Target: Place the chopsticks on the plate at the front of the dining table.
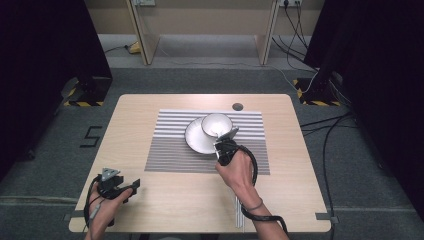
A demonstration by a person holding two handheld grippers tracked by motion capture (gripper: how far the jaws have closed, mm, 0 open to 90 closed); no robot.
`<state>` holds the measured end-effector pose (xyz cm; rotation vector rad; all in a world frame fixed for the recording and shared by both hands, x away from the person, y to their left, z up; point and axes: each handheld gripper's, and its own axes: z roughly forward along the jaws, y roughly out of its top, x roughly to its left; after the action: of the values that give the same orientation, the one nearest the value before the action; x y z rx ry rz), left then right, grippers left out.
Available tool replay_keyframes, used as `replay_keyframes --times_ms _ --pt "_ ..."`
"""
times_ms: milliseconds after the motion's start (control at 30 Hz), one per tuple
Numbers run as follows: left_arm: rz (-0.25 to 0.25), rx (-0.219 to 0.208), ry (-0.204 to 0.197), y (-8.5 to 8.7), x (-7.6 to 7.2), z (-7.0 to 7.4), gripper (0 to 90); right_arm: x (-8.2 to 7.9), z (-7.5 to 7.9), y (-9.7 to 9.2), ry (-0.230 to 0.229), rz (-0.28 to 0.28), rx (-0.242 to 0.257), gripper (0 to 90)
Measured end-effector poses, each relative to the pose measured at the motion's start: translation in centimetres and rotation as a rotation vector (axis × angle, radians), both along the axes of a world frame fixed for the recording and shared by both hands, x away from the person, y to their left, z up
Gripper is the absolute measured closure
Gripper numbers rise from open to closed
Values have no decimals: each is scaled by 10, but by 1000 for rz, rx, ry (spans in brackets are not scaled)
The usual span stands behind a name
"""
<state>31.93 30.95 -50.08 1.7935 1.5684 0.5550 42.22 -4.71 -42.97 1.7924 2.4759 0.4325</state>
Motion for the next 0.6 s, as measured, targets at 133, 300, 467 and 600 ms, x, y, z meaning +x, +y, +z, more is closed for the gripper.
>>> replay_keyframes --times_ms 133,300,467,600 --pt "-1 0 1 0 0 0 316 2 -1 3 5 -3 1 853" --pt "2 -3 -1 0 0 0 316 4 -2 6 5 7 -5 853" --pt "-1 0 5 0 0 -1 316 5 -3 8 5 8 -3 853" --pt "-1 0 2 0 0 -1 316 6 -3 10 7 7 2 853"
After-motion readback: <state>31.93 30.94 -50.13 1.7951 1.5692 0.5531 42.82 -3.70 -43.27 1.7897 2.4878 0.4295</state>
